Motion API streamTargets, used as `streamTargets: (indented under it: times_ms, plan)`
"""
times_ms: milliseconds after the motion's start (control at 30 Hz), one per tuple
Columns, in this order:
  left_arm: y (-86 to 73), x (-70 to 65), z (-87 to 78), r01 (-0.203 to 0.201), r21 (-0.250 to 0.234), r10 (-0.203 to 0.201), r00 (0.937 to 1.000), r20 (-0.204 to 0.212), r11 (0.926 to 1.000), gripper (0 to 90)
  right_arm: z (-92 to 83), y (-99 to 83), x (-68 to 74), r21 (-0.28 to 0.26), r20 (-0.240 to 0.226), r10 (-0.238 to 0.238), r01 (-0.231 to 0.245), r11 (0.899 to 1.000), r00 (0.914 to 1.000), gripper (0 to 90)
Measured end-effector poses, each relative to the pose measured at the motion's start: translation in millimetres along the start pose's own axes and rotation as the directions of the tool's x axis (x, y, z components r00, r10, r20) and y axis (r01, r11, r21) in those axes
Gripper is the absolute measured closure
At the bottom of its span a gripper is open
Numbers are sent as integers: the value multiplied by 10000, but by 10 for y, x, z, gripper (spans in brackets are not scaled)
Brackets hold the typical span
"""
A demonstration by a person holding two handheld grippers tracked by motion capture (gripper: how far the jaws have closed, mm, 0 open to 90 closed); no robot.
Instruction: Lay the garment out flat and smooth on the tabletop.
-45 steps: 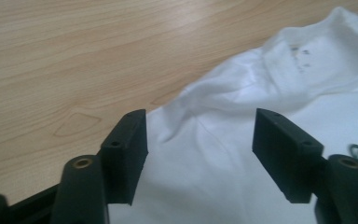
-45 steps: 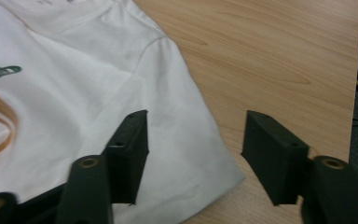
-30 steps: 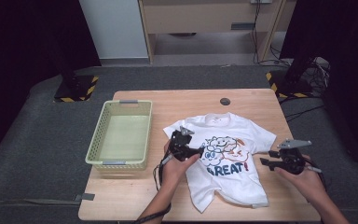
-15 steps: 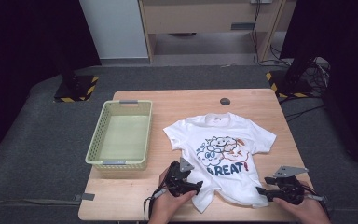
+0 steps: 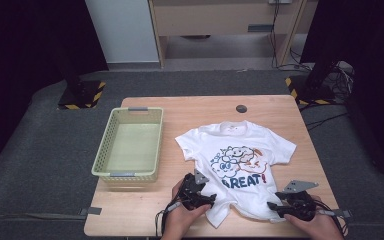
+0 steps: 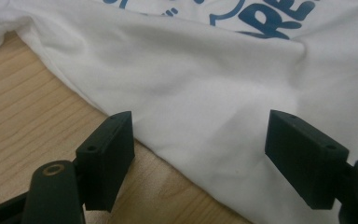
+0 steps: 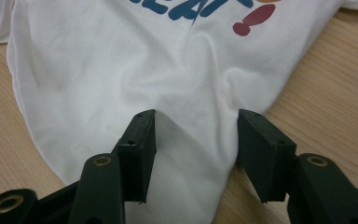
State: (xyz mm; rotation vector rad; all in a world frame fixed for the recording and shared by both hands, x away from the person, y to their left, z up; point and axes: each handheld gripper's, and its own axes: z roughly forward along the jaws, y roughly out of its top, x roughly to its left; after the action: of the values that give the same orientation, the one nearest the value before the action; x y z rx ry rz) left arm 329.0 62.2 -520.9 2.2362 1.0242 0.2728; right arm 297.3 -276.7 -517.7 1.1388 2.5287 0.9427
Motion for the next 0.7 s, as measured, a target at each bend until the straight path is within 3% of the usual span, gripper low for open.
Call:
streamTargets:
  times_ms: [200, 333, 500, 700]
  plan:
    - [-7, -35, 12, -576, -23, 575, 9979, -290, 9983, 263, 25, 31, 2, -50, -48, -91, 90, 9999, 9999, 632]
    - [-6, -54, 1, -772, -154, 770, 9969, -186, 9969, 404, 57, 66, 6, -99, -188, -153, 151, 9998, 9997, 728]
    - [-1, -27, -5, -699, -316, 694, 9975, -155, 9971, 623, 104, 113, -9, -204, -332, -87, 80, 9998, 9994, 824]
    - [35, -7, 13, -771, -272, 768, 9970, -138, 9967, 863, 147, 166, -23, -275, -273, -52, 44, 9996, 9996, 849]
